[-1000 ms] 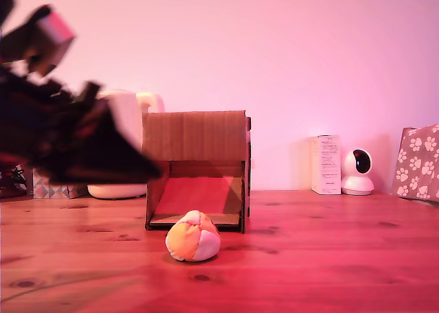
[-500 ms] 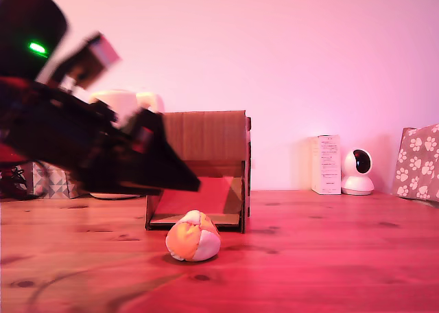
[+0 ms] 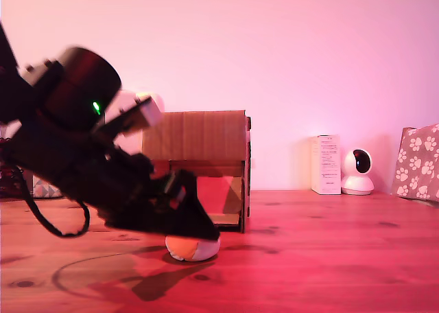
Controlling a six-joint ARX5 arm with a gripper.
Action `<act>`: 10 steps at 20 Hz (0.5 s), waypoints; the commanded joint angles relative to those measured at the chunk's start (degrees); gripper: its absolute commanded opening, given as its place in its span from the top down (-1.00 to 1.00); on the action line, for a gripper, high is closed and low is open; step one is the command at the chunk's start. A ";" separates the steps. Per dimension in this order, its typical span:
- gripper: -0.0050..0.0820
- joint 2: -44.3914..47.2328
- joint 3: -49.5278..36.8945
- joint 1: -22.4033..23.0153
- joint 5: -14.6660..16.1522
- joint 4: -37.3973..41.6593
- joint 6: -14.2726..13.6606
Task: Drop the footbag into the cardboard dice tower
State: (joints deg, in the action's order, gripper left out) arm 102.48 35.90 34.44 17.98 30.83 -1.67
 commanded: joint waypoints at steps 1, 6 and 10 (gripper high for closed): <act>-0.31 0.33 0.09 0.48 -0.09 0.44 -0.35; 0.91 -0.81 0.13 0.57 -1.07 -2.40 -0.28; 0.91 -9.14 0.13 0.59 -1.07 -10.51 0.11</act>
State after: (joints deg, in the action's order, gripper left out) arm 96.09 36.38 34.83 16.75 20.67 -1.65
